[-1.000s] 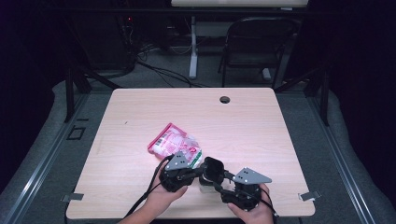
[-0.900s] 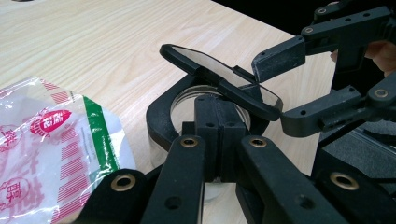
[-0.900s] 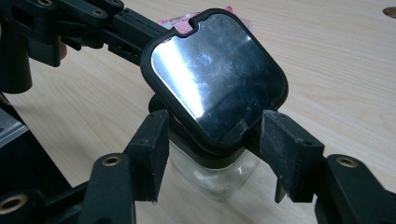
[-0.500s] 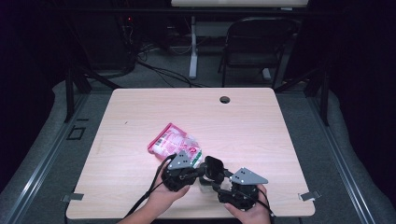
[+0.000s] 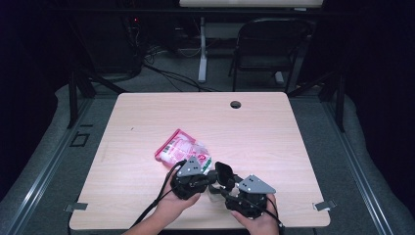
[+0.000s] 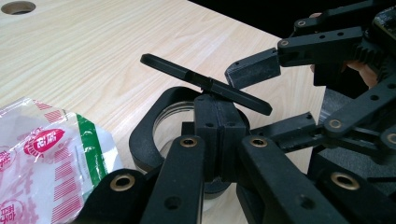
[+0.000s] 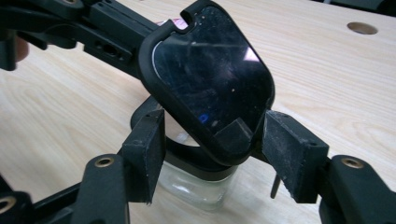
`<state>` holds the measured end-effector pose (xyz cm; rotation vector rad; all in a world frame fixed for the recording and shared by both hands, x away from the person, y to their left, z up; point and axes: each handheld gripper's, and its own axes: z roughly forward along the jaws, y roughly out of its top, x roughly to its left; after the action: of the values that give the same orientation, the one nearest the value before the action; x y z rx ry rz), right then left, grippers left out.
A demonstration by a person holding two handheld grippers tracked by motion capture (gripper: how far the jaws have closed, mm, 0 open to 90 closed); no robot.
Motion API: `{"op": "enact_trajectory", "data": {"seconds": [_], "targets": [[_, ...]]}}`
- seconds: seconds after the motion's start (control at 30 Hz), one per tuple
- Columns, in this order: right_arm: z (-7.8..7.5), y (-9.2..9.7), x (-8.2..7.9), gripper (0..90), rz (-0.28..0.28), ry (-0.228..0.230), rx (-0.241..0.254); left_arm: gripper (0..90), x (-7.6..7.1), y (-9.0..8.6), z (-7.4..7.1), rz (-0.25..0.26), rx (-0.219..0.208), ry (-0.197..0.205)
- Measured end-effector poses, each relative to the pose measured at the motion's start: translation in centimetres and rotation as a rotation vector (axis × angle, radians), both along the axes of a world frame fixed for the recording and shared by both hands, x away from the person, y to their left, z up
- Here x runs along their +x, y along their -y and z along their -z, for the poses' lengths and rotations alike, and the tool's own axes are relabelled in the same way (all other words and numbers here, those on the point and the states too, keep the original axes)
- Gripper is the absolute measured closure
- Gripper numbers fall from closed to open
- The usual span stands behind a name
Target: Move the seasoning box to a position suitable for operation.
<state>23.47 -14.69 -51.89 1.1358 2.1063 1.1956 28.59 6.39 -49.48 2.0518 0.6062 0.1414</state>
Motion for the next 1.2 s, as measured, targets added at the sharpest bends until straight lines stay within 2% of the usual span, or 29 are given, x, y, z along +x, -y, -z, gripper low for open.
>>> {"op": "enact_trajectory", "data": {"seconds": [0.1,0.27,0.57,0.63,0.67,0.73,0.9,1.2], "targets": [[0.0,0.1,0.1,45.4,0.013,0.021,0.004,89.4,0.0,0.0,0.0,-0.002,0.003,0.005],[-0.1,0.1,-0.1,50.0,0.010,0.027,-0.003,87.1,0.1,-0.1,0.1,-0.021,0.011,0.026],[-0.1,0.2,-0.1,50.0,0.007,0.028,0.004,73.7,1.0,-0.6,1.0,-0.088,0.029,0.014],[-0.1,0.2,-0.1,50.0,0.008,0.029,0.015,71.9,1.3,-0.6,1.5,-0.111,0.048,0.020],[-0.1,0.2,-0.1,50.0,0.008,0.029,0.015,70.5,1.3,-0.6,1.5,-0.111,0.048,0.020],[-0.1,0.2,-0.1,50.0,0.007,0.027,0.013,68.3,1.5,-0.5,2.1,-0.122,0.074,0.025],[-0.1,0.2,-0.1,50.0,0.006,0.025,0.017,65.9,1.6,-0.3,2.5,-0.129,0.091,0.019],[-0.2,0.5,-0.1,51.4,0.006,0.019,0.027,66.4,1.6,-0.2,3.0,-0.128,0.072,0.019]]}}
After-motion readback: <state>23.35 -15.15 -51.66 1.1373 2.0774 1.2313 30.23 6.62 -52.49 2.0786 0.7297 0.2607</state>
